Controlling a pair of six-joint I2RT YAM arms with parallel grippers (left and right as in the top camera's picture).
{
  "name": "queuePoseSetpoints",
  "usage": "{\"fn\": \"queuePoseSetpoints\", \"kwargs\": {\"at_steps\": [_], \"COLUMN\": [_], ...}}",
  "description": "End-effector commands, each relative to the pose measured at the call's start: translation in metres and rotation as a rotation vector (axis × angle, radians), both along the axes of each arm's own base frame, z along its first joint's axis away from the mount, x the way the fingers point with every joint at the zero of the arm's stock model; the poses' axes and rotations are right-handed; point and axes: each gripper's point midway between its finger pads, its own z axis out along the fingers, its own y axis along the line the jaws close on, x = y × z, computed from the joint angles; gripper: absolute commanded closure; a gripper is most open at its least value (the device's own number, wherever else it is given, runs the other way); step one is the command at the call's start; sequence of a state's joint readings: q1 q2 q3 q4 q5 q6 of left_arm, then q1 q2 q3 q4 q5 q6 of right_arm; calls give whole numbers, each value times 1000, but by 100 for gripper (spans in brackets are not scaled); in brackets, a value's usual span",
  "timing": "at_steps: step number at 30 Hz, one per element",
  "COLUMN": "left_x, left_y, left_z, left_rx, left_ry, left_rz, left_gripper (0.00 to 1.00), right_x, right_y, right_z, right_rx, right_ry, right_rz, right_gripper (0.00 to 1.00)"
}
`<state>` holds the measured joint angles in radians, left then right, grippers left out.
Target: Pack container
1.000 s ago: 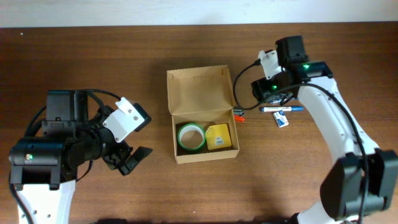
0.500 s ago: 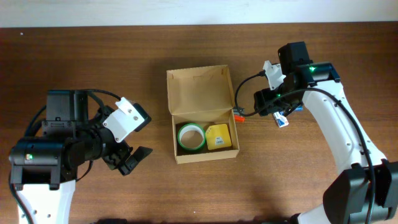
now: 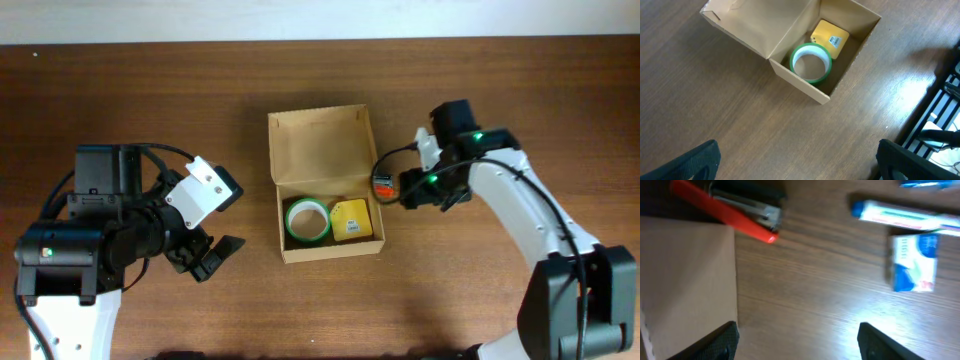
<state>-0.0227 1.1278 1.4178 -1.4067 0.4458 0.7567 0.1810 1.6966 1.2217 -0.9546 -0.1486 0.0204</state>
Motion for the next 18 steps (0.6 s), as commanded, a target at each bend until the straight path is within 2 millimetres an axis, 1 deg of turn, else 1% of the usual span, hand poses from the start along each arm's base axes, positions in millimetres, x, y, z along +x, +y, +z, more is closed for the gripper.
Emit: {"fn": "queuePoseSetpoints", "kwargs": {"at_steps": [1,8,14,18], "left_x": [1,1,1,1], "left_y": [-1,-1,-1,-1], "left_z": [7,7,7,7], "left_rx": [-10,-10,-10,-10], "left_ry": [-26,-26,-26,-26], "left_rz": [-15,-15,-15,-15], "left_gripper": [0,0,0,0], "right_x": [-10,-15,-20,-20], "right_y": [22,52,89,106], "right_z": [-5,-5,-2,0], "right_rx": [26,39,68,85], "right_ry": [3,-10,-45,-75], "right_rz": [4,45,101,131], "right_gripper": [22,22,22,22]}}
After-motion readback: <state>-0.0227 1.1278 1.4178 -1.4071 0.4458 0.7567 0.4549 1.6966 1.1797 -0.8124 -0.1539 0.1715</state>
